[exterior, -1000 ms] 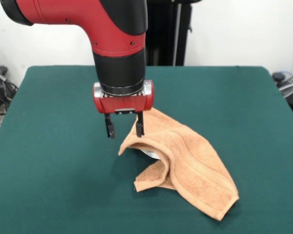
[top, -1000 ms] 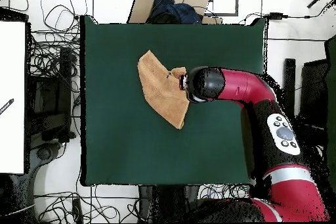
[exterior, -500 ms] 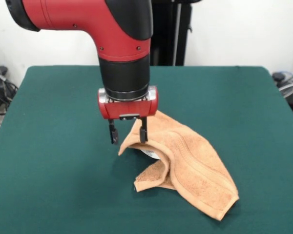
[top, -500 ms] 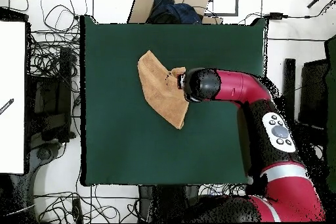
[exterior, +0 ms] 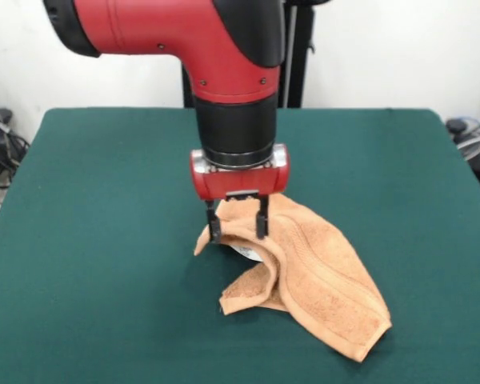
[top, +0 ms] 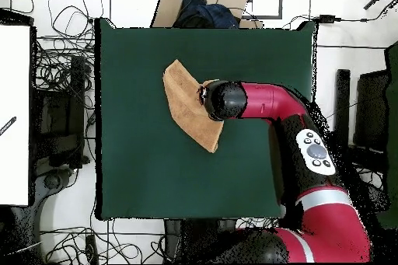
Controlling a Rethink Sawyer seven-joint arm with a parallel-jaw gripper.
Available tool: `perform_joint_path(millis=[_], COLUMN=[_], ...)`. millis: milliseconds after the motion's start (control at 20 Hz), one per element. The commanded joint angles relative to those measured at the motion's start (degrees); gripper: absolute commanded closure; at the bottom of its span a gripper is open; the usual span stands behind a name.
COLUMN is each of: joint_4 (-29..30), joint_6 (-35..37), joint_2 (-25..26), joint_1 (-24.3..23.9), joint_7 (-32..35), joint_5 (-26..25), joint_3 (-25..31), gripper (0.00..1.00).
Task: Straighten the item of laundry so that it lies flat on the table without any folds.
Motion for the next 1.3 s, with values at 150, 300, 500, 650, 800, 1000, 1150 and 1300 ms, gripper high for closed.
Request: perform_joint_path(millis=[150, 300, 500, 650, 800, 1000, 1150, 1300], joint_4=[4.3, 2.6, -0.8, -2.7, -4.2, -4.3, -4.3, -4.0], joint_6=[-3.7, -3.3, -3.2, -3.2, -3.1, -4.0, -5.3, -6.0], joint_2=[0.5, 3.2, 9.1, 12.3, 14.1, 13.8, 13.6, 13.5], joint_1=[2.1, 1.3, 0.4, -0.7, -1.1, -1.2, -1.1, -1.3], joint_7=[6.2, 4.9, 2.8, 0.8, -0.5, -0.8, -0.6, -1.2], joint_5=[-2.1, -1.6, -1.8, -1.6, -1.6, -2.3, -3.2, -3.8], joint_3=[-2.5, -1.5, -0.6, 0.8, 1.8, 2.1, 2.0, 2.3], gripper=[0.00, 0.00, 0.00, 0.00, 0.00, 0.00, 1.00, 1.00])
